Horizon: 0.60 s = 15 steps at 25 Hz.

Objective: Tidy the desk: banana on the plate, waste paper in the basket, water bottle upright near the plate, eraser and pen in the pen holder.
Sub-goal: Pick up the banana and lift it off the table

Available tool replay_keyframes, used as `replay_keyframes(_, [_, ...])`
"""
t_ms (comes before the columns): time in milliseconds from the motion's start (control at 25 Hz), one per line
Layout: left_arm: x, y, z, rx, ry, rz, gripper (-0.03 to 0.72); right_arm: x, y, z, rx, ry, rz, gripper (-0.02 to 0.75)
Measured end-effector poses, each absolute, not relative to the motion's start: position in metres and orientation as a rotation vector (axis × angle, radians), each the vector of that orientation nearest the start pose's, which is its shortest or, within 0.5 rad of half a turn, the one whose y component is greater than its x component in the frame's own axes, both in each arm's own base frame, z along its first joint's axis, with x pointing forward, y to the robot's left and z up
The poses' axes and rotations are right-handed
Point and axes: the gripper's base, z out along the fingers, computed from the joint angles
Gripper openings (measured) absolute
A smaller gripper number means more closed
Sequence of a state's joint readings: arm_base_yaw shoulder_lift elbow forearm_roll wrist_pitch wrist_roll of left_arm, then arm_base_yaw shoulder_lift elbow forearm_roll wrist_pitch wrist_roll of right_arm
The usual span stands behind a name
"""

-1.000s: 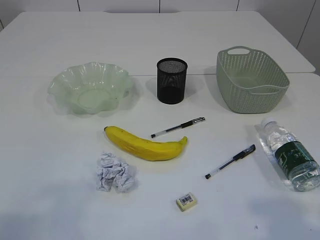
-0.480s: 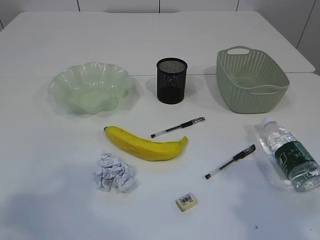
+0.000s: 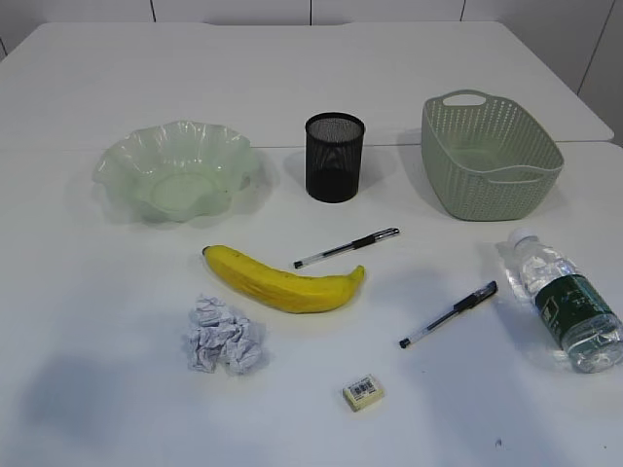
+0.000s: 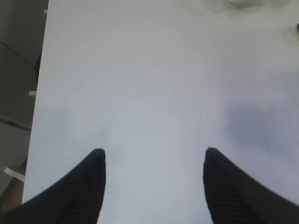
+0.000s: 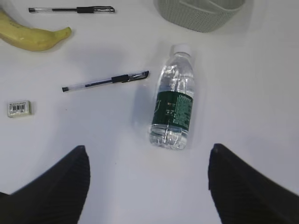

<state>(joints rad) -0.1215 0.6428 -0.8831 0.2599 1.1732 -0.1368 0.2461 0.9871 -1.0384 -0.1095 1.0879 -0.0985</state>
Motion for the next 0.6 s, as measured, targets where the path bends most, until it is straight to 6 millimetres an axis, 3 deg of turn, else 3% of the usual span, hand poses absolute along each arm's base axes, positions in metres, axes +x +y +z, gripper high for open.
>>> replay_keyframes(400, [0.088,0.01,0.359,-0.01,2.397,0.192,0.465,0.206,0.048,0.367,-0.471,2.36,-0.021,0.587])
replay_keyframes(600, [0.088,0.01,0.359,-0.011,2.4,0.192,0.465,0.212,0.055,0.373,-0.428,2.274,0.075,0.587])
